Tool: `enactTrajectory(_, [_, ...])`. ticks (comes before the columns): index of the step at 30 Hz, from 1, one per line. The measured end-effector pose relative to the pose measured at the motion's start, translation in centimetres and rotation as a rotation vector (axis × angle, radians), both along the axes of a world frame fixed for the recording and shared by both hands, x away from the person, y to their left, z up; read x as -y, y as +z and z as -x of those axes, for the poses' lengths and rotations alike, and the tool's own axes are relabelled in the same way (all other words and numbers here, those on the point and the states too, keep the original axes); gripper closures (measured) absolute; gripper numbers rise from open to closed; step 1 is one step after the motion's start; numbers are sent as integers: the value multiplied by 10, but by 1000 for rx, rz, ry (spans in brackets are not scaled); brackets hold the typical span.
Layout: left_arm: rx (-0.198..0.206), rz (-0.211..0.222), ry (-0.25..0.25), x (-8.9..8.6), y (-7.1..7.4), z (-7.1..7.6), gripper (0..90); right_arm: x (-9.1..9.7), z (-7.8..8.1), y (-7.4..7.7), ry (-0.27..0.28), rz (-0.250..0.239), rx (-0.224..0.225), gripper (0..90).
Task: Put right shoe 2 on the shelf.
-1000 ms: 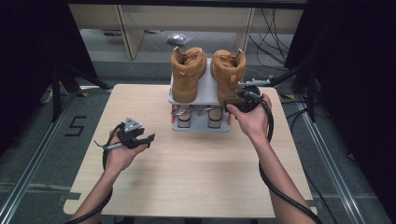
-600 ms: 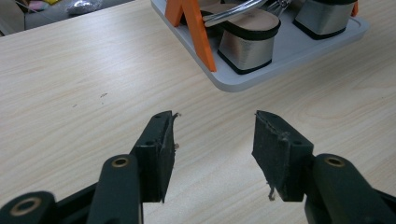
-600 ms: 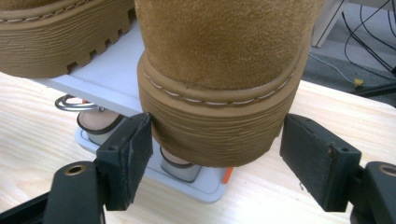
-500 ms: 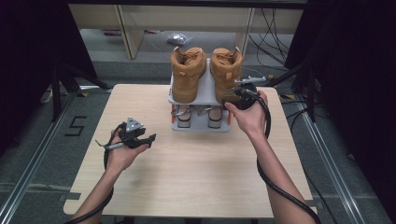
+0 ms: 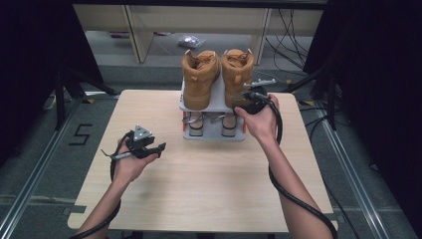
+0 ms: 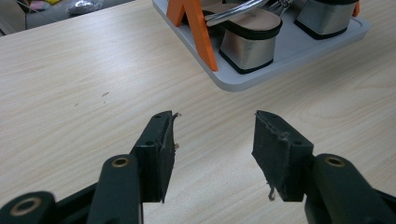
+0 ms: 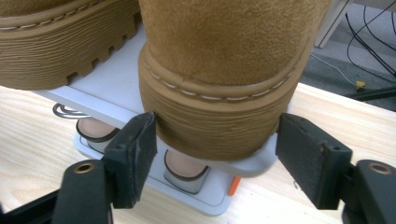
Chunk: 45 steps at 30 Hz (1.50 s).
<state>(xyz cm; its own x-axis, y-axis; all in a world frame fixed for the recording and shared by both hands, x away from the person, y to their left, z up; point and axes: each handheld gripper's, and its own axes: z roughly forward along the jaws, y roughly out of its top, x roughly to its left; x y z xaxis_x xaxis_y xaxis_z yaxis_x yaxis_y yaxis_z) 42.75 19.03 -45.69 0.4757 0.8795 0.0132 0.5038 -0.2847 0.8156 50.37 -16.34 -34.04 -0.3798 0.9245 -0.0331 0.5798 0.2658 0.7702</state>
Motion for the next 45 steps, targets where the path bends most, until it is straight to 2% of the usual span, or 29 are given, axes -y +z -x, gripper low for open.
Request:
enactTrajectory(6, [2, 4, 5, -1, 1, 0, 476, -2, -2, 0, 8, 15, 7, 321])
enactTrajectory(7, [3, 5, 6, -1, 1, 1, 476, -3, -1, 0, -4, -5, -1, 324])
enactTrajectory(8, [3, 6, 6, -2, 1, 1, 476, -1, 0, -1, 7, 11, 0, 331])
enactTrajectory(10, [-1, -1, -4, -4, 1, 1, 476, 2, 1, -2, 16, 9, 14, 361])
enactTrajectory(13, [8, 20, 20, -4, 0, 2, 477, 4, 6, -2, 18, -7, 27, 391])
enactTrajectory(16, [26, 26, 23, -5, 1, 2, 478, 7, 12, -2, 19, -18, 24, 426])
enactTrajectory(24, [32, 47, 29, -9, 0, 10, 478, 24, 27, -6, 21, -28, 14, 545])
enactTrajectory(25, [35, 57, 27, -9, 0, 10, 478, 25, 29, -7, 1, -60, 10, 554])
enactTrajectory(26, [34, 52, 32, -10, 0, 12, 478, 30, 30, -8, 25, -41, 15, 561])
enactTrajectory(28, [38, 57, 37, -11, -1, 13, 478, 34, 33, -12, 11, -67, 11, 581])
enactTrajectory(29, [39, 62, 35, -13, -2, 13, 478, 38, 33, -13, 17, -53, 13, 587])
enactTrajectory(30, [42, 61, 43, -14, -2, 14, 478, 38, 36, -14, 0, -69, 1, 593])
enactTrajectory(31, [46, 69, 46, -15, -3, 15, 478, 41, 37, -17, 2, -75, 9, 595])
enactTrajectory(32, [48, 69, 52, -16, -3, 16, 478, 44, 39, -18, 3, -70, -2, 600])
enactTrajectory(36, [56, 82, 64, -22, -7, 21, 479, 57, 44, -26, 5, -80, 2, 612])
enactTrajectory(40, [66, 92, 83, -28, -10, 26, 478, 67, 52, -36, -24, -94, -9, 610])
enactTrajectory(41, [70, 99, 88, -29, -12, 26, 478, 69, 55, -37, -43, -111, -30, 608])
enactTrajectory(43, [70, 102, 98, -32, -14, 28, 478, 77, 56, -44, -28, -102, -13, 603])
enactTrajectory(45, [74, 107, 107, -34, -16, 29, 479, 83, 60, -49, -41, -103, -15, 593])
